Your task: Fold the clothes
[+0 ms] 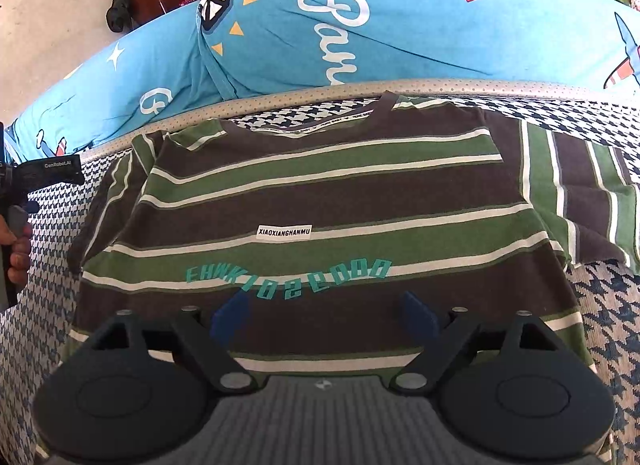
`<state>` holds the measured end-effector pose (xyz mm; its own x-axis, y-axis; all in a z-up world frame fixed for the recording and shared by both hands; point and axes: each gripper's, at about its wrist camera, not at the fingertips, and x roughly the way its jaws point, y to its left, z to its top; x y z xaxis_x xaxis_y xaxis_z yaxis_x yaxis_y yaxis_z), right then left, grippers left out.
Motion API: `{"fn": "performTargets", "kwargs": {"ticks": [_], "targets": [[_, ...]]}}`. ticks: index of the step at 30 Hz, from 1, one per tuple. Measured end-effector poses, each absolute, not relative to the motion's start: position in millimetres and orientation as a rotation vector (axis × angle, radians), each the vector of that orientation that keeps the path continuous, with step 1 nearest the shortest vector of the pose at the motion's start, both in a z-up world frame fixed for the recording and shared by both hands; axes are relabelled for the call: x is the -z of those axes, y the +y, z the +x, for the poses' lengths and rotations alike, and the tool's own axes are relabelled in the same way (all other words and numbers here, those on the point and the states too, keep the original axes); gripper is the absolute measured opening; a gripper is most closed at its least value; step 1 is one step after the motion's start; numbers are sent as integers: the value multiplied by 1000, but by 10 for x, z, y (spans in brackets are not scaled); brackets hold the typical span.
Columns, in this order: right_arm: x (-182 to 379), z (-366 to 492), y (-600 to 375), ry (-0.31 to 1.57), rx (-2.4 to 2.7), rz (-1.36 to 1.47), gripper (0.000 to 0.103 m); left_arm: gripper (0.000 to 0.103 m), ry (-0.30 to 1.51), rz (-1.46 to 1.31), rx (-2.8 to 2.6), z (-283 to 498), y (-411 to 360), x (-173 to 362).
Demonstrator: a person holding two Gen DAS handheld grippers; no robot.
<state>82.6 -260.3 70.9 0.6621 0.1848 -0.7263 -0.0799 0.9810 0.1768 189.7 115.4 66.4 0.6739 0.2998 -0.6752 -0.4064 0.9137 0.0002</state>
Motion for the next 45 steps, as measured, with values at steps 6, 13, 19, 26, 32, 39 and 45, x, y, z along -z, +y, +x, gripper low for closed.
{"fn": "performTargets", "kwargs": {"ticks": [6,13,19,26,32,39,45], "targets": [[-707,825,-2562,840,-149,102,87,91,780,-179,-259,1785,1059,-662],[-701,818,-2528,843,-145,71,87,58,899,-328,-98,1593,1044,-673],[-697,826,-2511,846,-138,57,87,56,947,-408,-12,1460,1032,-641],[-689,828,-2484,843,-137,30,89,54,939,-441,20,1509,1049,-684],[-680,838,-2460,843,-135,21,91,20,938,-451,10,1554,1028,-726],[-675,839,-2456,844,-134,21,91,9,901,-431,-66,1425,936,-743],[-685,847,-2467,846,-136,39,91,8,837,-294,-187,1162,865,-915]]}}
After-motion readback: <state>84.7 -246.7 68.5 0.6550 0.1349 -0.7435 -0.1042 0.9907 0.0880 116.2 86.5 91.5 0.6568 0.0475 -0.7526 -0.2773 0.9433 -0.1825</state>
